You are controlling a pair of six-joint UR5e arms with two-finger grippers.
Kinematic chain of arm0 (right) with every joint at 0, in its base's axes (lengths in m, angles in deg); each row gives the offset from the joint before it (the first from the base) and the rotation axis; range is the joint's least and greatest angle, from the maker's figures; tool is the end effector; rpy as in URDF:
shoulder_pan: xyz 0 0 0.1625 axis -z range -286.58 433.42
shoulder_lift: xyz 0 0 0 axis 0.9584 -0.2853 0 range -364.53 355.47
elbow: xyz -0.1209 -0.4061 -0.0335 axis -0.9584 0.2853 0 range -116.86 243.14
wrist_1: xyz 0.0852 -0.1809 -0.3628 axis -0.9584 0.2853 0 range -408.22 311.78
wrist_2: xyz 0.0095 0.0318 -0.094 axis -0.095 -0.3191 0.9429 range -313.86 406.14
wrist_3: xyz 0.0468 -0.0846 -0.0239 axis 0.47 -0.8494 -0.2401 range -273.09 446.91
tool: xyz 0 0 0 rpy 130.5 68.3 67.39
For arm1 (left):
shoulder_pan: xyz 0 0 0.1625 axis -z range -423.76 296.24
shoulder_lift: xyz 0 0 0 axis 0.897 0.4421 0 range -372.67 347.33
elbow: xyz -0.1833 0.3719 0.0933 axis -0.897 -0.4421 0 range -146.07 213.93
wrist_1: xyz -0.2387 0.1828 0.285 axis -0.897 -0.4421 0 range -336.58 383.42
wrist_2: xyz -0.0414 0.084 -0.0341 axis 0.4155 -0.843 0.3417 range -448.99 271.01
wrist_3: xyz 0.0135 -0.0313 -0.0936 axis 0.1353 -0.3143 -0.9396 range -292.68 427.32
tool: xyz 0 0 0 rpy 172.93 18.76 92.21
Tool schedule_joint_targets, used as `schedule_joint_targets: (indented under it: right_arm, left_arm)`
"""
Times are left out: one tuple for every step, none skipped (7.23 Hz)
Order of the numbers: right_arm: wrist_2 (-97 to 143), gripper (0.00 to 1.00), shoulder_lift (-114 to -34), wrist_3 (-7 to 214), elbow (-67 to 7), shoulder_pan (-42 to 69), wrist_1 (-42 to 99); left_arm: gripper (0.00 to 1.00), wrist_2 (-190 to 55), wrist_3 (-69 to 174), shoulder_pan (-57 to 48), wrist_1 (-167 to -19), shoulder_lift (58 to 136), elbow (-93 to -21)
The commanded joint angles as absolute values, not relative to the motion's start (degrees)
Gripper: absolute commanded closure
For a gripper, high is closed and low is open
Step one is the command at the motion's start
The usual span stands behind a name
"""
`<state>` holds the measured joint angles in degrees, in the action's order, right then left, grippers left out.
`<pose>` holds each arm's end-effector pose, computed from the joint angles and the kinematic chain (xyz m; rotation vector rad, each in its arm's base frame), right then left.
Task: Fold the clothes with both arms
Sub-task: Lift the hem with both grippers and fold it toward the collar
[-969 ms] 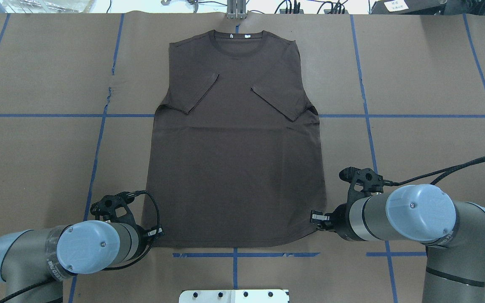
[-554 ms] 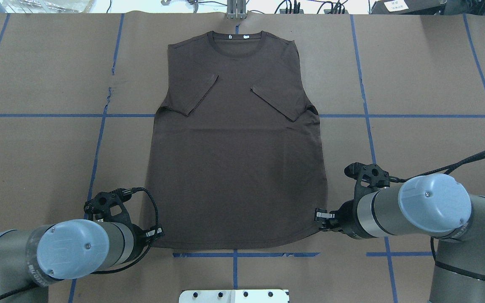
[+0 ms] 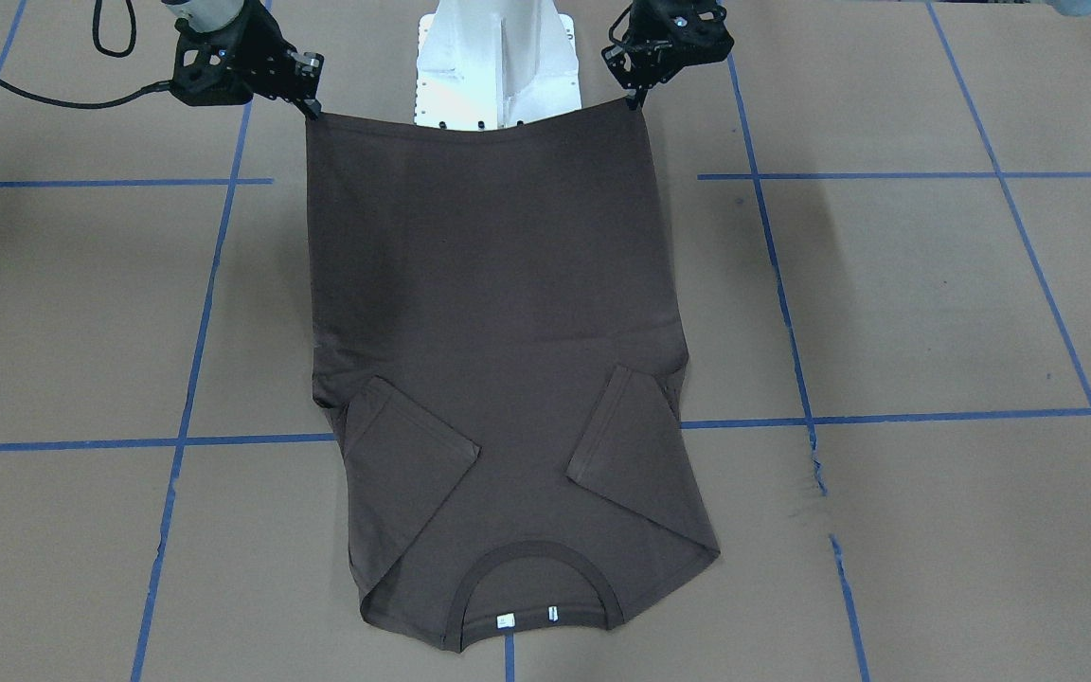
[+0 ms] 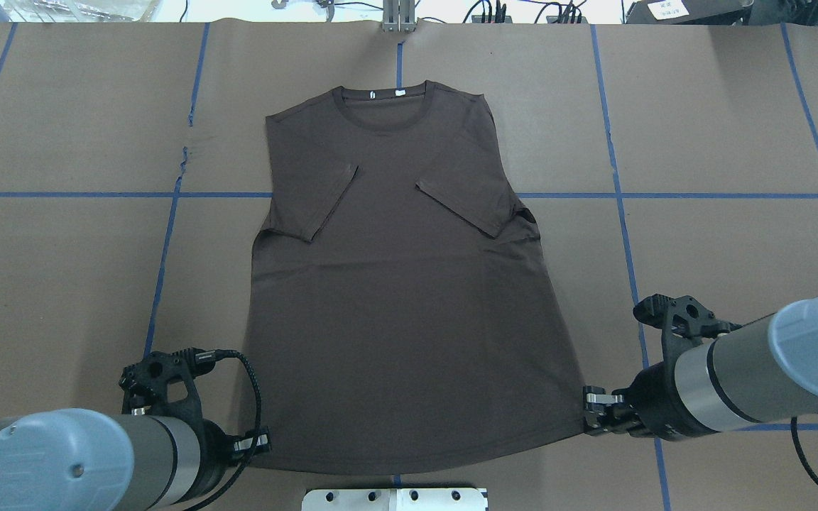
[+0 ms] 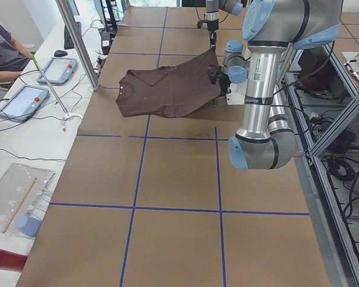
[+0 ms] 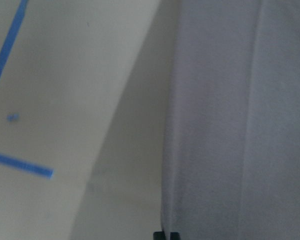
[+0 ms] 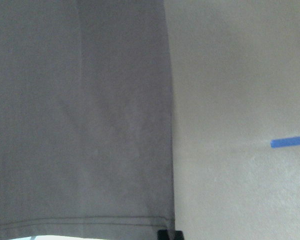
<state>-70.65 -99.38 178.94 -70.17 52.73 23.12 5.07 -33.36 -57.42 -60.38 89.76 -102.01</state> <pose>-0.3429 -0.2240 0.3067 -0.2633 -1.0326 0.1253 0.4203 -0.1737 0.2258 -0.1006 0.9094 -0.2439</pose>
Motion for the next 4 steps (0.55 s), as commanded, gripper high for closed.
schedule_joint_targets:
  right_arm:
    - [-72.1, 1.00, -101.6, 178.9, -72.6, 54.9, 23.2]
    - [-72.1, 1.00, -101.1, 178.8, -72.2, 53.9, 23.1]
    - [-71.8, 1.00, -98.9, 175.3, -70.6, 51.4, 23.2]
    - [-72.2, 1.00, -96.0, 168.3, -68.6, 46.5, 23.2]
  left_arm:
    - [1.00, 6.7, -33.1, -60.7, -55.7, 90.5, -107.8]
    - [1.00, 7.5, -33.1, -60.3, -55.7, 91.1, -107.6]
    - [1.00, 7.3, -33.0, -58.8, -55.9, 91.9, -107.2]
    - [1.00, 7.4, -29.2, -54.3, -55.9, 92.8, -106.8]
